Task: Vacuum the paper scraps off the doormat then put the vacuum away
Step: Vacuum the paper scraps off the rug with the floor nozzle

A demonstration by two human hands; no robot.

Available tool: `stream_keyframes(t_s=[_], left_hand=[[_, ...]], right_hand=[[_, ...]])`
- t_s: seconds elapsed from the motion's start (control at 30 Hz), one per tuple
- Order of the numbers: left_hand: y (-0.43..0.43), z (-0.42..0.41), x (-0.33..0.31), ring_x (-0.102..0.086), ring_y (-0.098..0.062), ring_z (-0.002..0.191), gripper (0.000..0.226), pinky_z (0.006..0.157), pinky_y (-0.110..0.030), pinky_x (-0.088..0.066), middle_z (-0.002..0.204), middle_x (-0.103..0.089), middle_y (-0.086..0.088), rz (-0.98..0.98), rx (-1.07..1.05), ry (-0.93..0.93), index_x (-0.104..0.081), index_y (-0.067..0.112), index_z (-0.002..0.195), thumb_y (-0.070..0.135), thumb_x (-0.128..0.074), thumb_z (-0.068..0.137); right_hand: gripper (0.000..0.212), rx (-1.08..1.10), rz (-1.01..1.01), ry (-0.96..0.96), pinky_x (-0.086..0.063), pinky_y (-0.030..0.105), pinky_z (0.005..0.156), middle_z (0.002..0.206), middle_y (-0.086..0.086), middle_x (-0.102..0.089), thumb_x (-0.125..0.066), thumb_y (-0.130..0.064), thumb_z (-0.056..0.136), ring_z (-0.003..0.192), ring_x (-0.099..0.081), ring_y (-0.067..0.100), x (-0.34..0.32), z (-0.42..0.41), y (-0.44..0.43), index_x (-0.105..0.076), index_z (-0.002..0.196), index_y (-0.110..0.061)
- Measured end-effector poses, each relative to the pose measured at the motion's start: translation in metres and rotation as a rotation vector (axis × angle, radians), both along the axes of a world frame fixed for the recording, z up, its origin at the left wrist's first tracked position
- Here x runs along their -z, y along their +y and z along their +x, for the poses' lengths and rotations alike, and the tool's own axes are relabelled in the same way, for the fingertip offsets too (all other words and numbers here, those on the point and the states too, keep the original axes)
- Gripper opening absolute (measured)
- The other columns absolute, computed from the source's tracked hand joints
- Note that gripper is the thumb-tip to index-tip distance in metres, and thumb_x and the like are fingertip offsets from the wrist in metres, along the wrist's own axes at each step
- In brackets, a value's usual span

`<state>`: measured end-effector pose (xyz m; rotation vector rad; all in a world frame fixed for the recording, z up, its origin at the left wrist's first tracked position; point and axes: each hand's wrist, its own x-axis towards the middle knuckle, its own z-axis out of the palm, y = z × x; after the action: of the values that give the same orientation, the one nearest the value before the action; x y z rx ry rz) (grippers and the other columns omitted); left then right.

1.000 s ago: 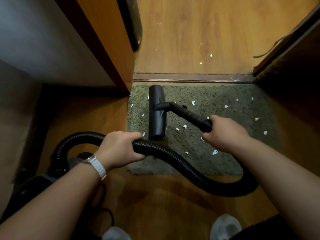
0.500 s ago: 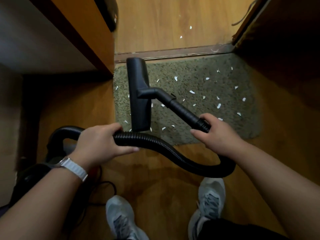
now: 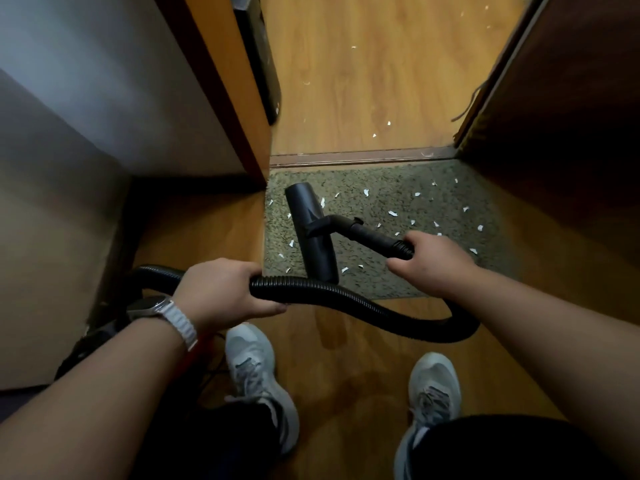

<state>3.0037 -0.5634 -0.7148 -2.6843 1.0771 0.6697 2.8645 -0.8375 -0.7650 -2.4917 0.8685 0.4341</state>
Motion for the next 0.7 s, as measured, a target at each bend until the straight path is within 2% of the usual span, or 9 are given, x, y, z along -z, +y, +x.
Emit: stream_keyframes(t_s=[0.07, 0.17, 0.4, 0.53, 0.6, 0.7], left_hand=[[0.011, 0.005, 0.003, -0.056, -0.001, 0.062, 0.058, 0.055, -0.024, -0.050, 0.066, -0.060, 0.010, -0.023, -0.018, -0.012, -0.053, 0.030, 0.073, 0.087, -0.050, 0.068], [0.027, 0.018, 0.018, -0.052, 0.000, 0.058, 0.060, 0.050, -0.022, -0.040, 0.062, -0.057, 0.011, -0.047, -0.040, -0.075, -0.053, 0.028, 0.072, 0.088, -0.049, 0.067], [0.034, 0.066, 0.073, -0.043, 0.002, 0.043, 0.064, 0.039, -0.018, -0.028, 0.045, -0.044, 0.014, -0.194, 0.021, -0.219, -0.045, 0.028, 0.056, 0.091, -0.040, 0.062], [0.021, 0.086, 0.107, -0.039, 0.004, 0.041, 0.058, 0.041, -0.016, -0.021, 0.042, -0.037, 0.016, -0.271, 0.047, -0.189, -0.039, 0.032, 0.052, 0.088, -0.043, 0.064], [0.014, 0.090, 0.121, -0.041, 0.003, 0.041, 0.057, 0.042, -0.016, -0.021, 0.042, -0.038, 0.017, -0.272, 0.071, -0.182, -0.043, 0.032, 0.053, 0.088, -0.044, 0.064], [0.008, 0.095, 0.137, -0.043, 0.001, 0.041, 0.059, 0.041, -0.019, -0.030, 0.042, -0.039, 0.016, -0.256, 0.093, -0.178, -0.046, 0.030, 0.053, 0.088, -0.044, 0.065]], right_hand=[[0.029, -0.017, -0.029, 0.003, -0.043, 0.029, 0.056, 0.079, -0.001, -0.061, -0.059, -0.053, 0.082, 0.072, -0.060, 0.020, -0.003, 0.013, 0.004, -0.058, 0.093, -0.027], [0.027, -0.053, -0.059, 0.006, -0.041, 0.029, 0.054, 0.076, -0.002, -0.059, -0.059, -0.052, 0.083, 0.069, -0.058, 0.018, 0.014, 0.043, 0.012, -0.056, 0.091, -0.026], [0.031, -0.127, -0.029, 0.020, -0.046, 0.031, 0.057, 0.081, 0.000, -0.059, -0.057, -0.052, 0.085, 0.073, -0.059, 0.022, 0.095, 0.118, 0.016, -0.051, 0.094, -0.023], [0.030, -0.171, 0.002, 0.040, -0.042, 0.031, 0.057, 0.080, 0.000, -0.059, -0.056, -0.051, 0.085, 0.077, -0.059, 0.025, 0.137, 0.151, 0.008, -0.053, 0.092, -0.022], [0.028, -0.175, 0.018, 0.035, -0.043, 0.031, 0.059, 0.076, -0.002, -0.056, -0.056, -0.049, 0.084, 0.078, -0.061, 0.026, 0.156, 0.158, 0.005, -0.055, 0.090, -0.022], [0.027, -0.172, 0.036, 0.025, -0.046, 0.031, 0.062, 0.071, -0.004, -0.053, -0.056, -0.050, 0.082, 0.077, -0.058, 0.027, 0.178, 0.156, 0.003, -0.055, 0.086, -0.023]])
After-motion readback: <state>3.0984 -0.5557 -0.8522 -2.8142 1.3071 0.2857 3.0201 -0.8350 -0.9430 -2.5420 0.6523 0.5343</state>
